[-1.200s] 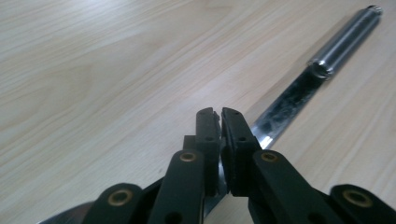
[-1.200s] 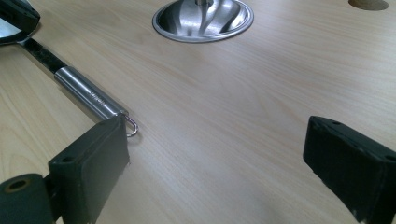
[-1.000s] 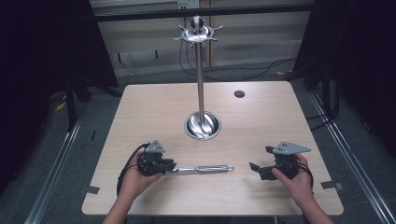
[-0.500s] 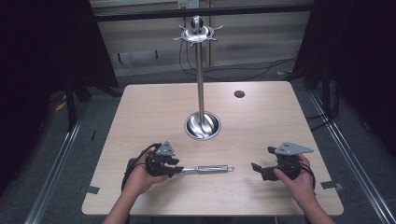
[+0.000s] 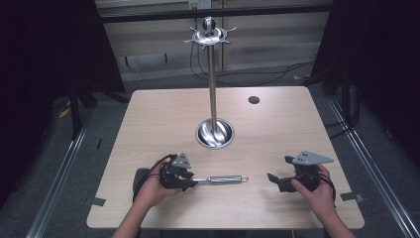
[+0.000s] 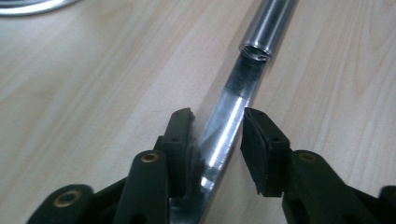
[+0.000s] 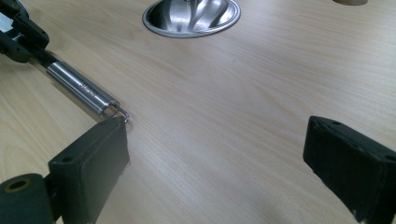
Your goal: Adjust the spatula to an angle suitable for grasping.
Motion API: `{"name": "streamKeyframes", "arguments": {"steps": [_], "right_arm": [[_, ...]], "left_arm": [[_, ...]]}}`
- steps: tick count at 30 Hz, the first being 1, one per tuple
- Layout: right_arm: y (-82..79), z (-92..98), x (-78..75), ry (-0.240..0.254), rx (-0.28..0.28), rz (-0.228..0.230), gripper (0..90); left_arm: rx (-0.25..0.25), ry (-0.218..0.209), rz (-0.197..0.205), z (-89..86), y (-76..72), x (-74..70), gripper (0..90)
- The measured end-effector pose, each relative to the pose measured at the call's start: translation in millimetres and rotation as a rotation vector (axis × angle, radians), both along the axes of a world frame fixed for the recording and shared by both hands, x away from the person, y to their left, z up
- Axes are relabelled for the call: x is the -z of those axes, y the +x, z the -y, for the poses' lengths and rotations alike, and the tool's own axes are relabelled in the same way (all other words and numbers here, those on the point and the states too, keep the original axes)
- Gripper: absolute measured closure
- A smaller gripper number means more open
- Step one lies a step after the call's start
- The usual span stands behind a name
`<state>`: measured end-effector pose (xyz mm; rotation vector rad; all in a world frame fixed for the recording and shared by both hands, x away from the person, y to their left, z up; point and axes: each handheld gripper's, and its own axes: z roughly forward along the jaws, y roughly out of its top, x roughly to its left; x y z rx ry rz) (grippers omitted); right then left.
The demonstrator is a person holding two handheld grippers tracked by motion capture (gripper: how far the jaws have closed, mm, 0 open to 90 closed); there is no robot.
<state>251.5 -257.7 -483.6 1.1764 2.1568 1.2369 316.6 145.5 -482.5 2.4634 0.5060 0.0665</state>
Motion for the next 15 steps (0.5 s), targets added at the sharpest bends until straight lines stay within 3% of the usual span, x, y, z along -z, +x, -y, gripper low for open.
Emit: {"name": "streamKeyframes", "arguments": {"steps": [5, 6, 7, 10, 15], "right_arm": [[-0.4, 0.7, 0.1, -0.001, 0.005, -0.002, 6.6], [-0.4, 0.7, 0.1, -0.001, 0.005, -0.002, 6.6], [-0.5, 0.2, 0.1, 0.000, 0.003, -0.002, 6.6], [-0.5, -0.1, 0.2, -0.001, 0.003, -0.003, 6.6], [0.0, 0.3, 1.1, -0.004, -0.001, -0.004, 6.5]], "left_arm": [[0.003, 0.026, 0.010, 7.0, 0.2, -0.2, 62.2], [0.019, 0.048, 0.012, 8.1, 1.9, -0.9, 62.2], [-0.005, 0.031, 0.004, 10.4, 1.2, -0.1, 62.3], [0.008, 0.056, 0.004, 14.5, 4.0, -0.3, 62.6], [0.001, 0.053, -0.006, 22.2, 9.0, -0.2, 65.2]]}}
